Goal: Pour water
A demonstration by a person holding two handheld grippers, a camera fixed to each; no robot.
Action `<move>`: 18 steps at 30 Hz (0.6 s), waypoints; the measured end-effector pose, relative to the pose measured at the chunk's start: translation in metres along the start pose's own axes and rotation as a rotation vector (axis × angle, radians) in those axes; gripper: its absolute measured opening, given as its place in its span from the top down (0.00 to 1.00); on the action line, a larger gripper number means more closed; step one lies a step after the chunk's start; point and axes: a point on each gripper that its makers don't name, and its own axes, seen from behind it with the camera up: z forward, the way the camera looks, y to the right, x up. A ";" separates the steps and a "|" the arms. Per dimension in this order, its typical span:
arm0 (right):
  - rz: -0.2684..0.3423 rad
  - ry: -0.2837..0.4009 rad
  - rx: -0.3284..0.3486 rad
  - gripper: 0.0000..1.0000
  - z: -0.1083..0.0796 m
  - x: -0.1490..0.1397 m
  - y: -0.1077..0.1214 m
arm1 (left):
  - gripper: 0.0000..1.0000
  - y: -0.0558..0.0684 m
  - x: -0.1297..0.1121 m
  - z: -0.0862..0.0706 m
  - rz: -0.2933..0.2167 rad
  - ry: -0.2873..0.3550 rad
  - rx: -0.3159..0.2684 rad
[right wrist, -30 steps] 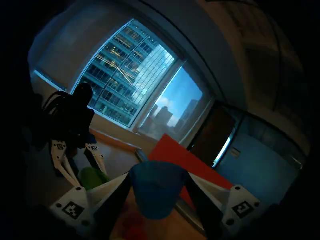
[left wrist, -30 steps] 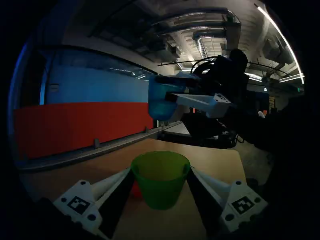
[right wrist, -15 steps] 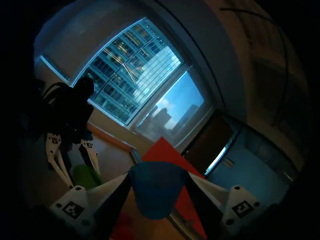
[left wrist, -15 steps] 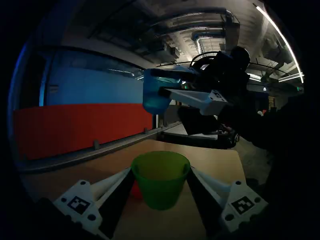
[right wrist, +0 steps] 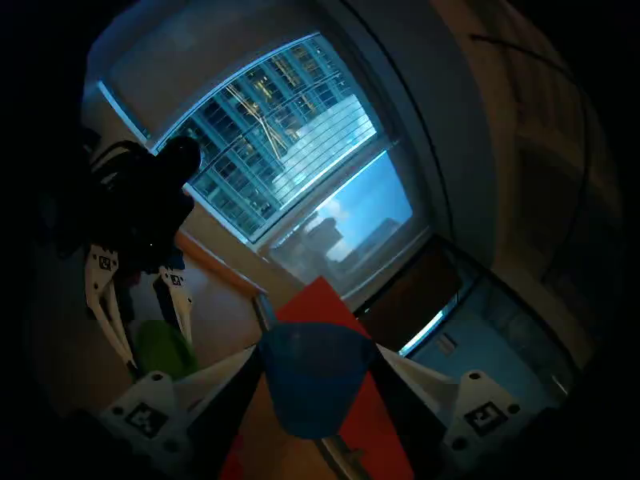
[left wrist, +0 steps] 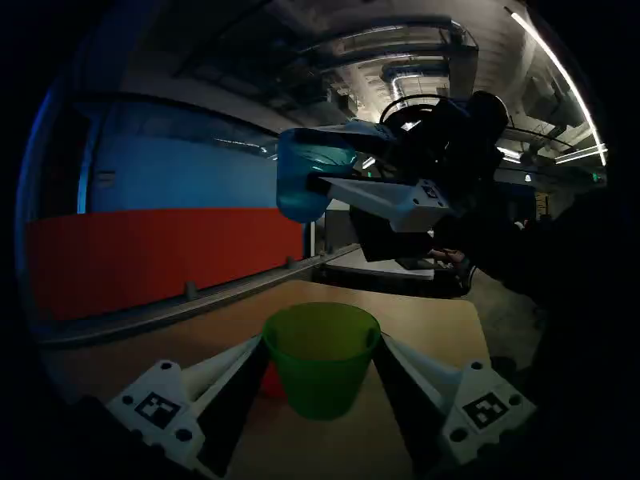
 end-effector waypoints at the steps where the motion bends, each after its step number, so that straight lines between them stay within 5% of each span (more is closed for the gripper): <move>1: -0.008 -0.002 0.000 0.07 0.001 0.000 0.000 | 0.13 0.000 0.000 0.000 0.002 -0.001 0.001; 18: -0.126 -0.013 0.002 0.07 0.011 0.009 0.000 | 0.14 0.003 -0.002 0.001 0.016 -0.011 -0.004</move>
